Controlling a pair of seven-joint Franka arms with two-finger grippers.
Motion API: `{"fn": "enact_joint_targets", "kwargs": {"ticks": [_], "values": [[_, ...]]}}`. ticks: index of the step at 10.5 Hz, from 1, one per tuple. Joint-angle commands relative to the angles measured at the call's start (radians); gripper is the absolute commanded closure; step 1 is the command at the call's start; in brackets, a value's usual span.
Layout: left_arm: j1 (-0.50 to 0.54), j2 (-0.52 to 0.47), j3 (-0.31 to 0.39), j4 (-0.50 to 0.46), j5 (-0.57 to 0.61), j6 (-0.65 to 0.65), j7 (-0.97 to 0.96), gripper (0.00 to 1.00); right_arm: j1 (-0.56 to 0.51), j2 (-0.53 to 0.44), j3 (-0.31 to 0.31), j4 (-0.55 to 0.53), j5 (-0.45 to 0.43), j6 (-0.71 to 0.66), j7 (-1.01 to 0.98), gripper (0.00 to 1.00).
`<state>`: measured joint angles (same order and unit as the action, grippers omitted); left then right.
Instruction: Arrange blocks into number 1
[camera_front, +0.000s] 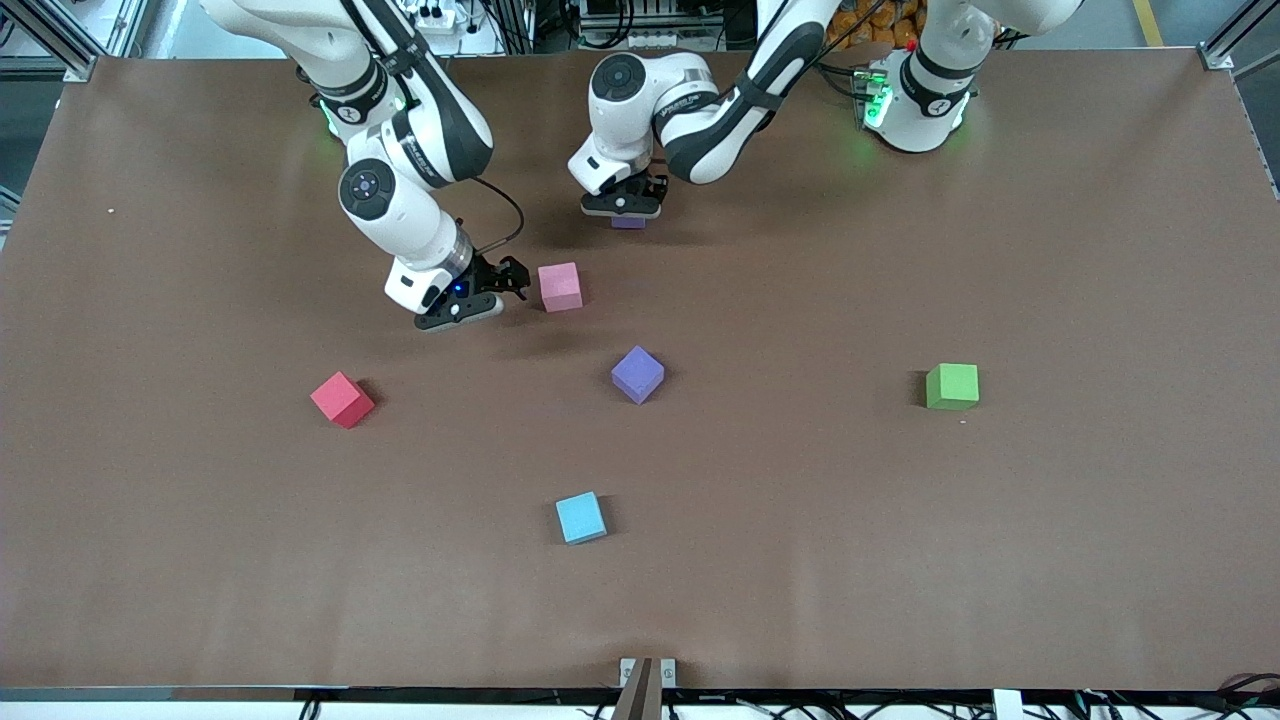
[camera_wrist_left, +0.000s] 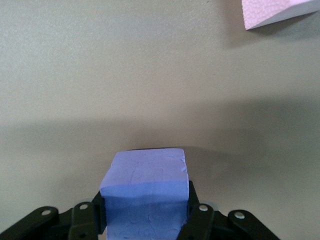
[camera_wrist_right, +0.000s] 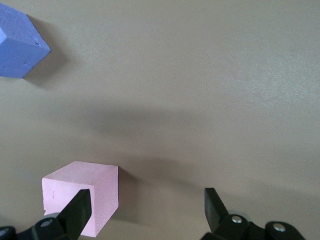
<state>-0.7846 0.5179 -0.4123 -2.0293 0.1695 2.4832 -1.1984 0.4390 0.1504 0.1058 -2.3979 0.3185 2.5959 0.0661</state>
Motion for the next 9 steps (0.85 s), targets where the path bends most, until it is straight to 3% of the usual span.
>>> {"fn": "enact_joint_targets", "kwargs": {"ticks": [1,4,5,7,9], "values": [[0.008,0.001,-0.020,-0.009,0.036,0.014,-0.026,0.96,0.001,0.009,0.005,0.011,0.028,0.003,-0.026,0.00],[0.007,0.008,-0.033,-0.011,0.036,0.020,-0.035,0.96,0.013,0.011,0.005,0.013,0.030,0.004,-0.025,0.00],[0.007,0.008,-0.033,-0.012,0.036,0.020,-0.036,0.87,0.015,0.011,0.005,0.011,0.030,0.004,-0.023,0.00],[0.007,0.011,-0.033,-0.012,0.036,0.020,-0.041,0.00,0.018,0.017,0.005,0.011,0.043,0.004,-0.025,0.00],[0.014,0.010,-0.031,-0.009,0.033,0.020,-0.040,0.00,0.023,0.018,0.005,0.013,0.047,0.009,-0.025,0.00]]}}
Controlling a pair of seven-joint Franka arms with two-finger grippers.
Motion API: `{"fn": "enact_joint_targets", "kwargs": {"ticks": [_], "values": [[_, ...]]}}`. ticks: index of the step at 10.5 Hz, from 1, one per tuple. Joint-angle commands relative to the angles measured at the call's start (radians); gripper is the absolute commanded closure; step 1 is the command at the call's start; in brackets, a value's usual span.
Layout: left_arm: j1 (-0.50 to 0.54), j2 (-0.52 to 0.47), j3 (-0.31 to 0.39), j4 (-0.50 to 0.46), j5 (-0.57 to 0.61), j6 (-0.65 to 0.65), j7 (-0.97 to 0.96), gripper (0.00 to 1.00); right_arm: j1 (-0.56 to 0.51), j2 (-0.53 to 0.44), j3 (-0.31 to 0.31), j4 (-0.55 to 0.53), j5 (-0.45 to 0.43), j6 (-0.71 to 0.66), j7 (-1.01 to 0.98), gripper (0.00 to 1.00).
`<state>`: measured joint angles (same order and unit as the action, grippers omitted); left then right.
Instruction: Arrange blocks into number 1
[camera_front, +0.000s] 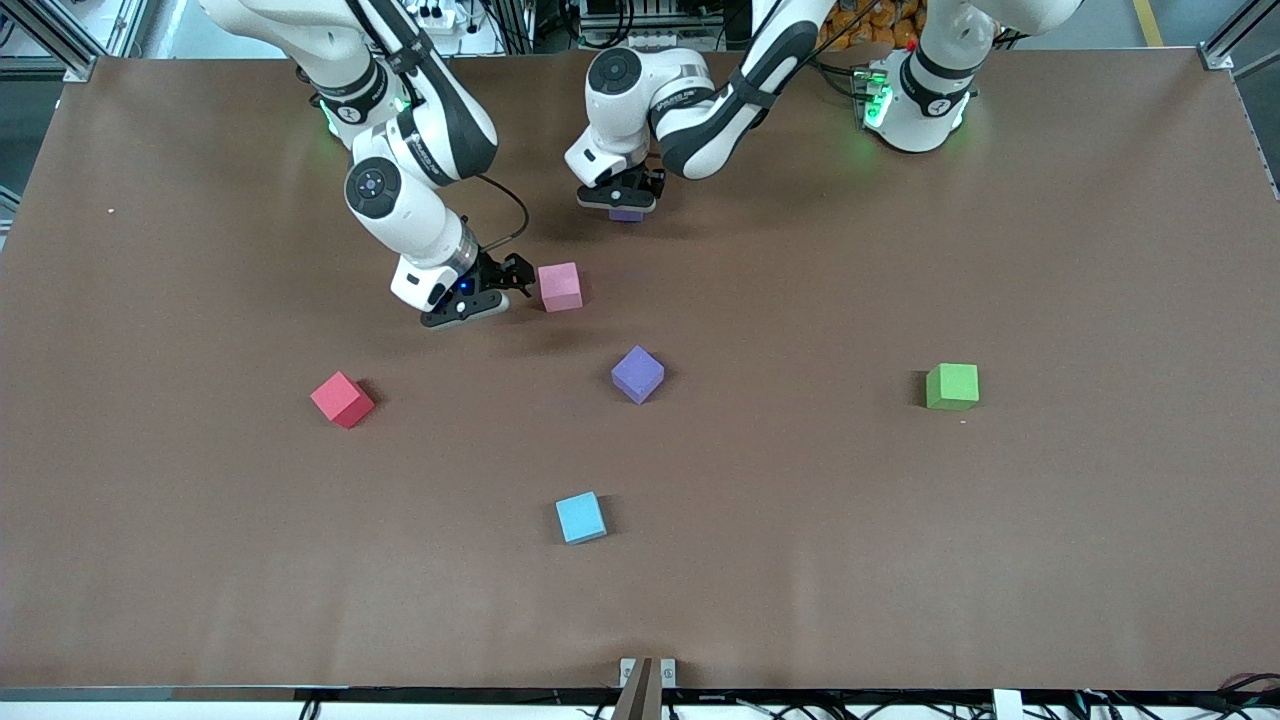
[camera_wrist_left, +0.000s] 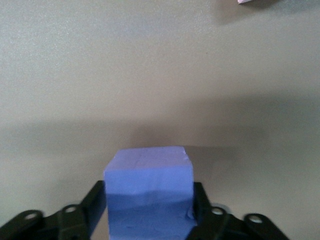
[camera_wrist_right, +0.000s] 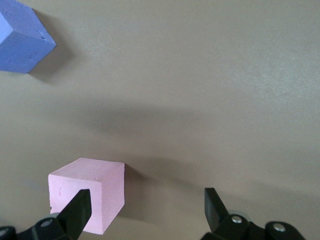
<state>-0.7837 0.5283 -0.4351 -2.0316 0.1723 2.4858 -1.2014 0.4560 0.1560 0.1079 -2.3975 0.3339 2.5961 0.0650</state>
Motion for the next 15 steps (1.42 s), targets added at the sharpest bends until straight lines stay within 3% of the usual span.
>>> {"fn": "enact_joint_targets", "kwargs": {"ticks": [1,4,7,10,12,14,15], "values": [[0.026,-0.010,-0.002,-0.002,0.027,0.015,-0.041,0.00,0.009,0.014,0.003,0.012,0.033,0.015,-0.022,0.00],[0.128,-0.092,0.009,0.057,0.016,-0.100,-0.076,0.00,0.052,0.039,0.003,0.026,0.033,0.036,-0.014,0.00],[0.257,-0.142,0.073,0.108,0.016,-0.188,-0.060,0.00,0.145,0.060,-0.001,0.054,0.031,0.053,-0.001,0.00],[0.253,-0.122,0.224,0.197,-0.019,-0.188,-0.058,0.00,0.214,0.112,-0.005,0.054,0.030,0.125,0.082,0.00],[0.244,-0.053,0.304,0.299,-0.066,-0.188,-0.058,0.00,0.248,0.151,-0.017,0.052,0.030,0.151,0.091,0.00],[0.146,0.034,0.424,0.401,-0.257,-0.188,-0.067,0.00,0.260,0.174,-0.028,0.052,0.030,0.171,0.105,0.00],[0.100,0.067,0.464,0.430,-0.275,-0.188,-0.072,0.00,0.259,0.177,-0.037,0.052,0.028,0.176,0.105,0.00]]}}
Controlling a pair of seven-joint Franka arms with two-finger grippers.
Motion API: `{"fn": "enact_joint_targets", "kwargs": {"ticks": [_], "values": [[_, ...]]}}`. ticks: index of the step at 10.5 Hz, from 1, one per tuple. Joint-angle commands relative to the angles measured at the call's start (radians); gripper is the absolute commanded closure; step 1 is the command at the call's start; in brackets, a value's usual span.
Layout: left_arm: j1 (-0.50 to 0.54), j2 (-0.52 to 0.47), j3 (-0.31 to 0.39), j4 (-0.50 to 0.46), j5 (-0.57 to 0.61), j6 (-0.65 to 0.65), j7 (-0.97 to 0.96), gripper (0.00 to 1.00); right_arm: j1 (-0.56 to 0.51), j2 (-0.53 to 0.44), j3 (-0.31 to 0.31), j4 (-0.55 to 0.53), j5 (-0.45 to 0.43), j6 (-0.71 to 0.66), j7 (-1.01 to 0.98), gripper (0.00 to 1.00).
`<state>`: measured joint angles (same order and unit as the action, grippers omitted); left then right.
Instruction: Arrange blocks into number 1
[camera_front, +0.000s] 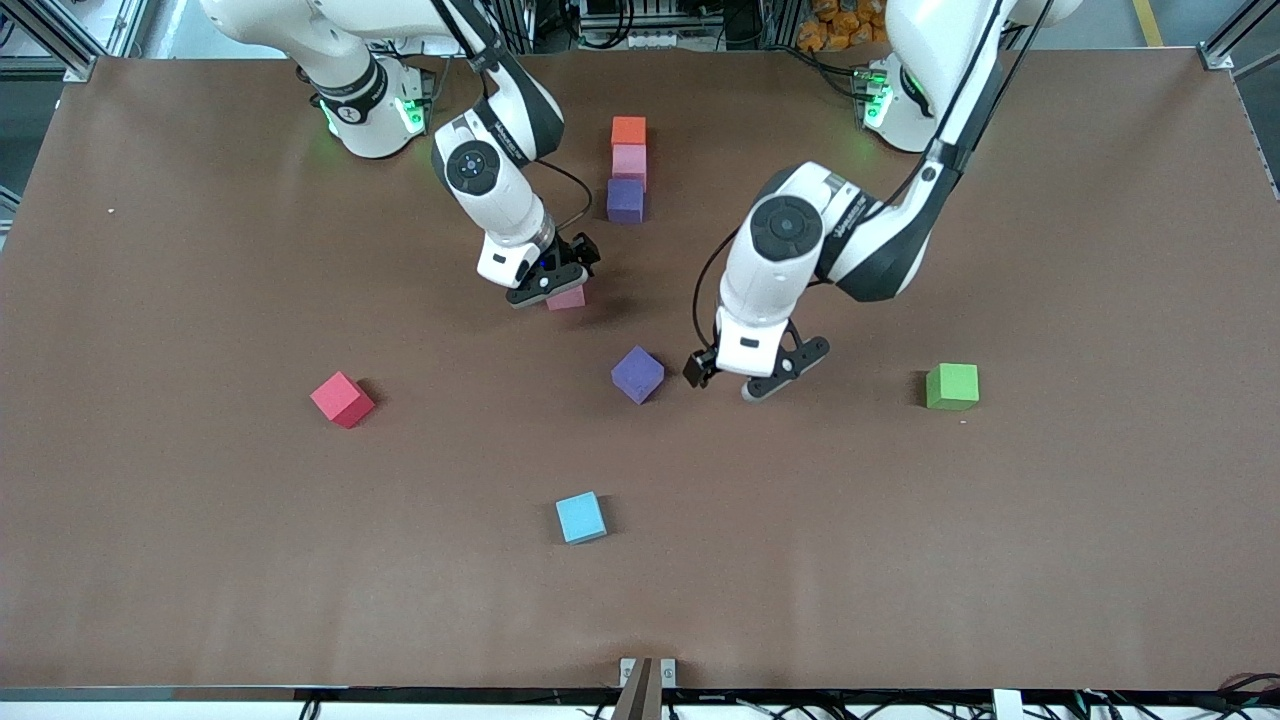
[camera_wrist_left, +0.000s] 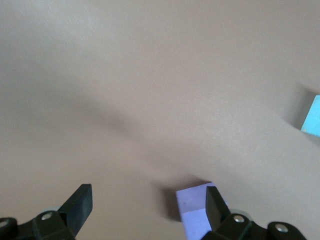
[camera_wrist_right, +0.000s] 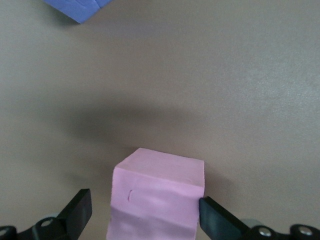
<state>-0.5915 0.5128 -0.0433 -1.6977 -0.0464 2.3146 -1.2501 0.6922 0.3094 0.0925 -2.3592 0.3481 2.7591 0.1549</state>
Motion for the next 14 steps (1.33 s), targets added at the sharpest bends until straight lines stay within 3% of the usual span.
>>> {"fn": "enact_joint_targets", "kwargs": {"ticks": [1,4,5,6,9,14], "values": [[-0.106,0.114,0.077,0.124,-0.072,-0.017,-0.025,0.00,0.023,0.019,-0.033,0.014,0.011,0.014,0.009,0.00],[-0.158,0.179,0.077,0.159,-0.081,-0.015,-0.026,0.00,0.018,0.014,-0.051,0.012,0.011,0.014,0.005,0.01],[-0.163,0.193,0.077,0.161,-0.084,-0.015,-0.026,0.00,0.020,0.014,-0.054,0.011,0.011,0.014,0.008,0.31],[-0.189,0.219,0.082,0.182,-0.099,-0.014,-0.034,0.00,0.021,0.014,-0.054,0.011,0.011,0.016,0.015,0.48],[-0.228,0.262,0.120,0.236,-0.141,-0.012,-0.063,0.00,0.030,0.020,-0.054,0.009,0.015,0.040,0.093,0.54],[-0.235,0.276,0.120,0.259,-0.153,-0.001,-0.060,0.00,0.065,-0.039,-0.053,0.005,0.017,0.033,0.248,0.54]]}}
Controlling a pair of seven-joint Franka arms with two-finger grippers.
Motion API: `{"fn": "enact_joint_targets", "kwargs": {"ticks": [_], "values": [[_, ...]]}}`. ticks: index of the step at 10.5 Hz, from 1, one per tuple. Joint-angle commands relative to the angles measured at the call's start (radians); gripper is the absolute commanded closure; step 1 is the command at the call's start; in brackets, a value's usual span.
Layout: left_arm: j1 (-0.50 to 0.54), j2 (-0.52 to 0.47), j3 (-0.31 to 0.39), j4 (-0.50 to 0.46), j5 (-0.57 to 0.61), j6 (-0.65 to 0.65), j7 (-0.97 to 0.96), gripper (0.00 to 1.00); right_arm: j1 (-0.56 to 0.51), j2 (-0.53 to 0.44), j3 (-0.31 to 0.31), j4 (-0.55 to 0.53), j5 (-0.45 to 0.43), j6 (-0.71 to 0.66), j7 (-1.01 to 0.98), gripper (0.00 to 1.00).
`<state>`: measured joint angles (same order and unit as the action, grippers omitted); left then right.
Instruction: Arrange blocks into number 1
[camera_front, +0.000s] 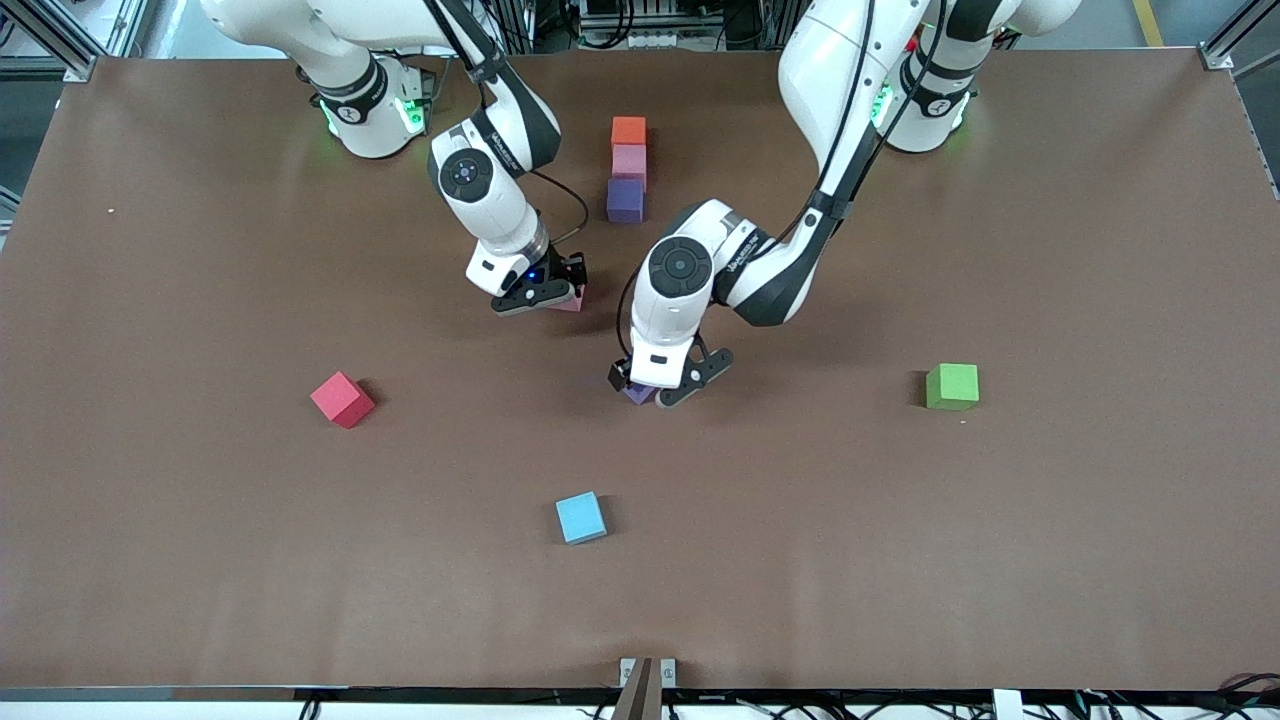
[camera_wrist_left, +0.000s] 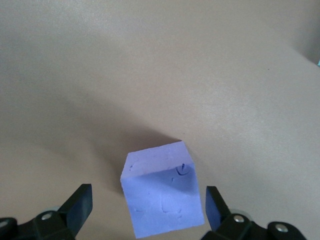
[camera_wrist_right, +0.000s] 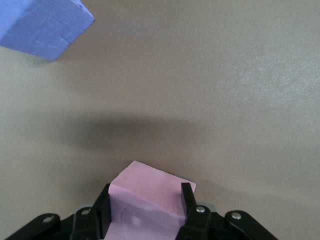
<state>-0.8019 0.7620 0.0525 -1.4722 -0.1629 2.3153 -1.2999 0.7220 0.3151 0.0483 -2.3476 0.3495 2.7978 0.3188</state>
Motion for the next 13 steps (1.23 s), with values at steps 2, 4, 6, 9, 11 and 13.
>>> {"fn": "enact_joint_targets", "kwargs": {"ticks": [2,4,6,9,11,13], "values": [[-0.034,0.043,0.026,0.047,-0.053,0.007,-0.010,0.00,0.092,-0.047,-0.008,-0.006,0.016,-0.006,0.163,0.52],[-0.036,0.054,0.026,0.049,-0.055,0.035,-0.013,0.00,0.148,-0.041,-0.008,-0.006,0.016,-0.003,0.218,0.52],[-0.036,0.056,0.027,0.049,-0.056,0.039,-0.013,0.00,0.184,-0.028,-0.007,-0.002,0.016,0.002,0.226,0.52],[-0.034,0.060,0.029,0.049,-0.056,0.042,-0.009,0.00,0.230,0.013,-0.005,0.001,0.016,0.058,0.226,0.52],[-0.034,0.071,0.029,0.062,-0.056,0.047,-0.009,0.00,0.247,0.030,-0.005,0.004,0.016,0.078,0.226,0.52],[-0.036,0.077,0.029,0.067,-0.056,0.052,-0.009,0.00,0.260,0.032,-0.004,0.007,0.016,0.078,0.226,0.52]]}}
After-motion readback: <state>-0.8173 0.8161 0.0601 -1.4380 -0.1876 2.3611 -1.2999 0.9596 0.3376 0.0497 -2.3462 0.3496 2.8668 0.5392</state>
